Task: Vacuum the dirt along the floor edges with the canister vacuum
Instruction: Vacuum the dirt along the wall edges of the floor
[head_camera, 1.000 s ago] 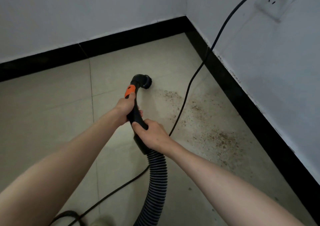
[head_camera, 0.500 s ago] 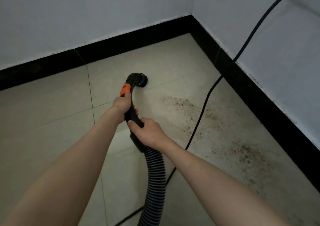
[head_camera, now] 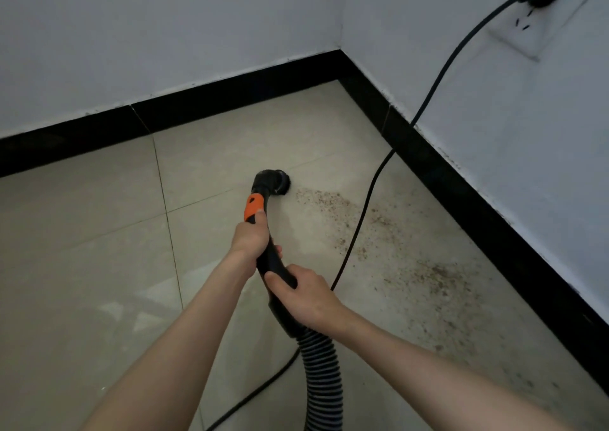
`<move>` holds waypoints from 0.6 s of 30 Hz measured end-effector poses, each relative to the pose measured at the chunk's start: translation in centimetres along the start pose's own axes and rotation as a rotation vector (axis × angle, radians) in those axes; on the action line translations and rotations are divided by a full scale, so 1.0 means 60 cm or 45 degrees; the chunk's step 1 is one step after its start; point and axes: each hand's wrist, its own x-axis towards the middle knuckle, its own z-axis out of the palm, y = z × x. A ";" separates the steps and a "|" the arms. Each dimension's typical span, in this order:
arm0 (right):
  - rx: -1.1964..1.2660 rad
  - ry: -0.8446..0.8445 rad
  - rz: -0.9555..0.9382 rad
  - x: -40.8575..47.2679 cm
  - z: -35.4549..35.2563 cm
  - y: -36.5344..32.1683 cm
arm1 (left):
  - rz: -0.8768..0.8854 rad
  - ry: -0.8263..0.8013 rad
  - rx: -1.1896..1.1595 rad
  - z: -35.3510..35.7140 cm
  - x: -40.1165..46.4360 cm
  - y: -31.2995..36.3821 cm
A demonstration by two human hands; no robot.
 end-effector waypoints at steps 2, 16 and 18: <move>0.066 0.038 0.007 -0.011 -0.008 0.004 | 0.003 -0.018 0.054 0.013 -0.007 0.006; 0.174 0.275 0.132 -0.064 -0.016 0.047 | 0.001 -0.240 0.285 0.083 -0.051 -0.001; 0.161 0.299 0.149 -0.068 -0.019 0.049 | 0.001 -0.282 0.291 0.092 -0.055 0.000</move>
